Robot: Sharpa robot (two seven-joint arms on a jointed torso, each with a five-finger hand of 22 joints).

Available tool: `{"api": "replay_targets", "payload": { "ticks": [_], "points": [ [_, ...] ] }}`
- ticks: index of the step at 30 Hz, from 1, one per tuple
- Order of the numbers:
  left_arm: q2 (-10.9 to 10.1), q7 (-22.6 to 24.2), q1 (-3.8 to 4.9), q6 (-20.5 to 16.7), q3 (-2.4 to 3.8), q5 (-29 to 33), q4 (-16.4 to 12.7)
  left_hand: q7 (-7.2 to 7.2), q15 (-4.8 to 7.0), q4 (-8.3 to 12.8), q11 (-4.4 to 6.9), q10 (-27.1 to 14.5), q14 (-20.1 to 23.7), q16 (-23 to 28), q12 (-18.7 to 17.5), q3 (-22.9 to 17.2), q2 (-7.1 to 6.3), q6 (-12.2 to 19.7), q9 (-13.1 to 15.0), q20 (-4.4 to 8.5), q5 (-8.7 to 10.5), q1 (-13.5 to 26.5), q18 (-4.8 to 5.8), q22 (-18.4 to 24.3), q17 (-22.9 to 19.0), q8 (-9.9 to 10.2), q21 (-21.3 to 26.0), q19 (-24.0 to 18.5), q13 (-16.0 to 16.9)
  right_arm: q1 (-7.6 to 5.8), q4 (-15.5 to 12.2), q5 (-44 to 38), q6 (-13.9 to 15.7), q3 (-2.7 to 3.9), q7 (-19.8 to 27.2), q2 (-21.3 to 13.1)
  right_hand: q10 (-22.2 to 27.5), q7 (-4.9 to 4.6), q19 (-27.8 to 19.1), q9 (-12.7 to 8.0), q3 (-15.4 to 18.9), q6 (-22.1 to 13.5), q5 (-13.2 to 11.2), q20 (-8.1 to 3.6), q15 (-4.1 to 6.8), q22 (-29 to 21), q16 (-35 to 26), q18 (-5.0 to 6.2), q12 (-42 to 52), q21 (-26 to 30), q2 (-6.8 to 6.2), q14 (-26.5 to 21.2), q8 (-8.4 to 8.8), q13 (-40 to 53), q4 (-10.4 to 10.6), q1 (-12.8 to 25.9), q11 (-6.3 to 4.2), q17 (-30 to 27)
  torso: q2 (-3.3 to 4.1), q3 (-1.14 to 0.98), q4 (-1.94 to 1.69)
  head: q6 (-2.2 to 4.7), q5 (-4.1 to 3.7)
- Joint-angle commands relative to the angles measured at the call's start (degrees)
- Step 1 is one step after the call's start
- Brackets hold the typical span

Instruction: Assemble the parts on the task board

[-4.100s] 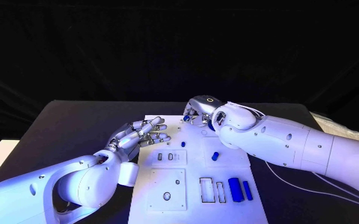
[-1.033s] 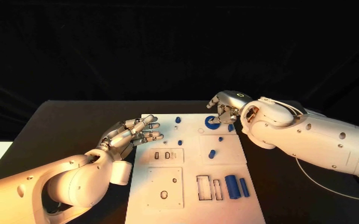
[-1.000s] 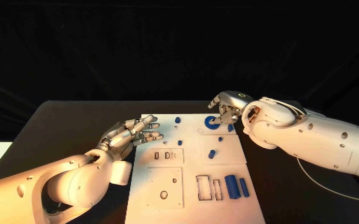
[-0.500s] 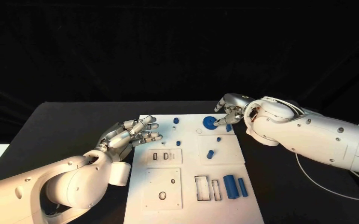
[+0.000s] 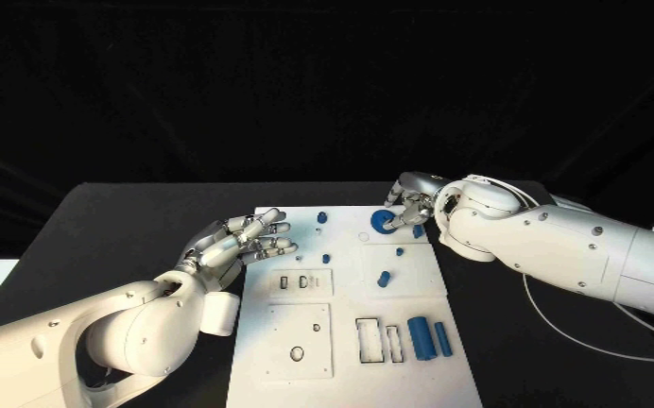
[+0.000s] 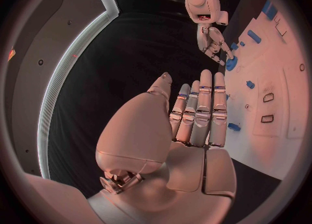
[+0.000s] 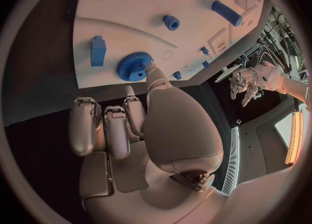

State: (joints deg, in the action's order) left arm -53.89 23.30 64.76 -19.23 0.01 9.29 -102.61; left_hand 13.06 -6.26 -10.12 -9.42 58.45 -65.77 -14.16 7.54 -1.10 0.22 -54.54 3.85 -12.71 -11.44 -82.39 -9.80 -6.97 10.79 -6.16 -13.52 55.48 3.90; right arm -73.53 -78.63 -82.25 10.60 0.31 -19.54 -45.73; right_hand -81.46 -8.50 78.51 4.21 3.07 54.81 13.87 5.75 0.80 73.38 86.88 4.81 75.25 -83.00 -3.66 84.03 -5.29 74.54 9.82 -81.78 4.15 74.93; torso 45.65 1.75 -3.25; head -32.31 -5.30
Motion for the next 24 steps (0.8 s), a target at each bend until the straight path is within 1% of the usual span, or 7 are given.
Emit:
{"api": "replay_targets", "payload": {
  "ticks": [1,5,11,19,24],
  "points": [
    [0.1,0.2,0.06,1.2,0.05,-0.3,0.0,0.12,-0.11,0.4,-0.32,-0.1,0.0,-0.3,0.1,0.0,0.2,-0.1,-0.1,-0.03,0.31,-0.4,-0.61,0.1,0.1,0.1,0.1,0.4,-0.1,0.13,0.3,0.1,-1.7,0.0,0.6,0.3,-0.9,0.03,0.6,0.1,-0.2,0.7,0.0,0.0,-0.18,0.3,0.3,-1.19,0.5,-0.4,0.56,4.6,-0.42,0.4,-0.3,-0.2,-0.71,8.2,0.0,0.0,0.1,-0.15,0.04],
    [0.1,0.2,0.06,1.2,0.05,-0.3,0.0,0.12,-0.11,0.4,-0.32,-0.1,0.0,-0.3,0.1,0.0,0.2,-0.1,-0.1,-0.03,0.31,-0.4,-0.61,0.1,0.1,0.1,0.1,0.4,-0.1,0.25,0.5,0.0,-2.0,-0.01,0.9,0.5,-1.1,0.14,0.8,0.1,-0.3,1.3,0.0,-0.06,-0.1,0.6,0.4,-1.25,0.9,-0.5,0.96,4.7,-0.63,0.8,-0.5,-0.4,-0.82,8.4,0.01,-0.04,0.09,-0.16,0.03],
    [0.1,0.1,0.06,1.3,0.05,-0.3,0.0,0.12,-0.11,0.4,-0.32,-0.1,0.0,-0.3,0.1,0.0,0.2,-0.1,-0.1,-0.03,0.31,-0.4,-0.61,0.1,0.1,0.1,0.1,0.4,-0.1,0.37,0.9,-0.9,-2.6,-0.01,0.9,0.8,-1.4,0.35,1.0,0.1,-1.0,2.5,-0.1,-0.2,0.07,1.1,0.5,-1.34,1.4,-0.8,1.93,4.7,-0.92,1.6,-1.0,-1.2,-1.01,8.7,0.01,0.0,-0.02,-0.33,-0.06],
    [0.2,0.1,0.06,1.3,0.05,-0.3,0.0,0.12,-0.11,0.4,-0.32,-0.1,0.0,-0.3,0.1,0.0,0.2,-0.1,-0.1,-0.03,0.31,-0.4,-0.61,0.1,0.1,0.1,0.1,0.4,-0.1,0.72,1.5,-3.8,-3.3,-0.02,0.6,1.4,-1.5,0.43,1.3,0.1,-1.2,2.8,-0.2,-0.26,0.14,1.5,0.6,-1.42,1.6,-1.0,2.07,4.8,-0.97,1.9,-1.3,-1.4,-1.08,8.9,0.03,-0.04,0.0,-0.47,0.0],
    [0.2,0.1,0.06,1.4,0.05,-0.3,0.0,0.12,-0.11,0.4,-0.32,-0.1,0.0,-0.3,0.1,0.0,0.2,-0.1,-0.1,-0.03,0.31,-0.4,-0.61,0.1,0.1,0.1,0.1,0.4,-0.1,0.89,1.6,-4.4,-2.6,-0.03,0.3,1.7,-1.7,0.64,1.4,0.1,-1.4,3.9,-0.2,-0.37,0.28,1.8,0.7,-1.47,1.9,-1.1,2.45,4.8,-1.25,2.2,-1.2,-1.1,-1.23,9.1,0.01,-0.03,-0.02,-0.55,-0.07]
  ]
}}
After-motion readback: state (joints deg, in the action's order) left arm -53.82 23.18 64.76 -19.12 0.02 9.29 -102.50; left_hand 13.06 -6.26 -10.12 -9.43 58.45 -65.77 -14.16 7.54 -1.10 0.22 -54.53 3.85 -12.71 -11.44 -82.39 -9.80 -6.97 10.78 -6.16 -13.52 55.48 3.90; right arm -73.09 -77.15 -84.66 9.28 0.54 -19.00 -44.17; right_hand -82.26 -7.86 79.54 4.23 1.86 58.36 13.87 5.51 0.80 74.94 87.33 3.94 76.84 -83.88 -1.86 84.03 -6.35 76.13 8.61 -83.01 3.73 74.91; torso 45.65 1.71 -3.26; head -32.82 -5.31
